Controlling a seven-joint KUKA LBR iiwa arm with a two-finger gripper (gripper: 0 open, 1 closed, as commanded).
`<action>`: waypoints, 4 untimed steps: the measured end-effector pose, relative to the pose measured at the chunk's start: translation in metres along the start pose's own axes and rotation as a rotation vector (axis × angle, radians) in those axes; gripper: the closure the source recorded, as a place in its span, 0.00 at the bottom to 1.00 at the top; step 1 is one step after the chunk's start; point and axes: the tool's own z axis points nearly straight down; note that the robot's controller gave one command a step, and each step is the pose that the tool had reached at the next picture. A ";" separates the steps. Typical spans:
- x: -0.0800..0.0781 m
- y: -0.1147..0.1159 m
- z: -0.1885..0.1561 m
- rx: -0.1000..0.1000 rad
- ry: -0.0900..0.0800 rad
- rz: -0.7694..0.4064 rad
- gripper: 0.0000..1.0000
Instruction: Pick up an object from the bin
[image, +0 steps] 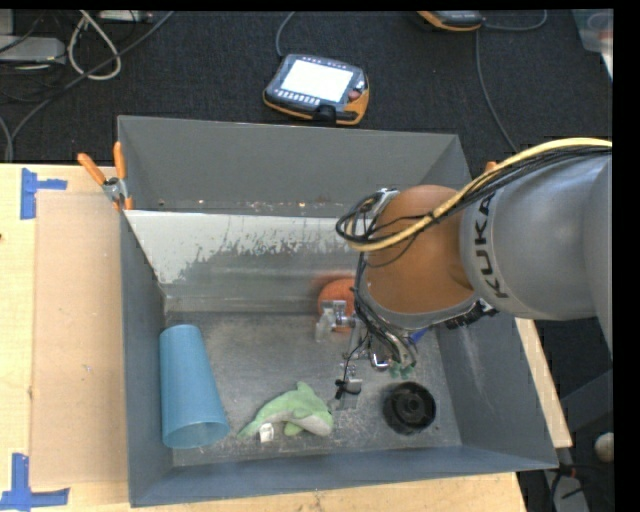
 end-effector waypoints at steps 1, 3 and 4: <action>-0.002 0.000 -0.004 0.000 -0.008 0.003 0.00; 0.014 0.093 0.018 0.002 -0.011 -0.288 0.00; 0.044 0.093 0.037 0.003 0.004 -0.482 0.00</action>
Offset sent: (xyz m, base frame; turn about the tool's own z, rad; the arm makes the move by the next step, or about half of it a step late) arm -0.0102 0.0632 -0.0650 -0.2282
